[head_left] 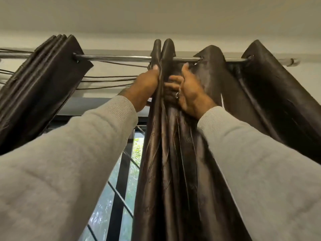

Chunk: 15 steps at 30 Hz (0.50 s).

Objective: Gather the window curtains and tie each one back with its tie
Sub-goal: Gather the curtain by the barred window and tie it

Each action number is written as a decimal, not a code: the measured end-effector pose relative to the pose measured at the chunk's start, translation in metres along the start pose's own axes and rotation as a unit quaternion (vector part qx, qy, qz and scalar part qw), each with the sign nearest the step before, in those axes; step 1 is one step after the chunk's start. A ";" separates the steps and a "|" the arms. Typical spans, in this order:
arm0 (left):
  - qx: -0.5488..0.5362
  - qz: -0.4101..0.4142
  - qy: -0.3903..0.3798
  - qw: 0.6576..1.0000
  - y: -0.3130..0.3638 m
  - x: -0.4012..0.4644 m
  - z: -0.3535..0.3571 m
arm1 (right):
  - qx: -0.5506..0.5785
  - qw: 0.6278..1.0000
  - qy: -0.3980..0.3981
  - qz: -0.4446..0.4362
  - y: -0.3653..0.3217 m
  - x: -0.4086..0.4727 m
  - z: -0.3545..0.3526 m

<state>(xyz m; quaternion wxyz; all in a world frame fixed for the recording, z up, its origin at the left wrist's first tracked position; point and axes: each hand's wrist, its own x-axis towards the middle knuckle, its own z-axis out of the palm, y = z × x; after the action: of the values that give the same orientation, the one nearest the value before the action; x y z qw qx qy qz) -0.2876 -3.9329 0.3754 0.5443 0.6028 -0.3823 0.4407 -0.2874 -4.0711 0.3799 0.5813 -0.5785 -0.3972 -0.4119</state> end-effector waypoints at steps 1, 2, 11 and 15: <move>-0.012 -0.007 0.002 1.000 0.001 0.003 0.004 | -0.036 0.998 0.027 -0.037 -0.005 0.003 -0.007; -0.020 -0.009 0.007 1.000 0.001 0.006 0.006 | -0.118 0.984 0.094 -0.093 -0.010 0.007 -0.019; -0.057 0.036 0.002 0.998 -0.010 0.039 0.024 | -0.442 0.857 0.265 -0.021 -0.005 0.045 -0.124; -0.138 0.036 -0.029 0.989 -0.016 0.041 0.036 | -0.243 0.962 -0.055 -0.109 0.007 0.048 -0.093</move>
<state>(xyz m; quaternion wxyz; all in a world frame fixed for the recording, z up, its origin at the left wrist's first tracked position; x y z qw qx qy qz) -0.2550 -3.9659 0.4086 0.5946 0.5207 -0.4763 0.3854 -0.2658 -4.1651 0.4212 0.3519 -0.6771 -0.3776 -0.5245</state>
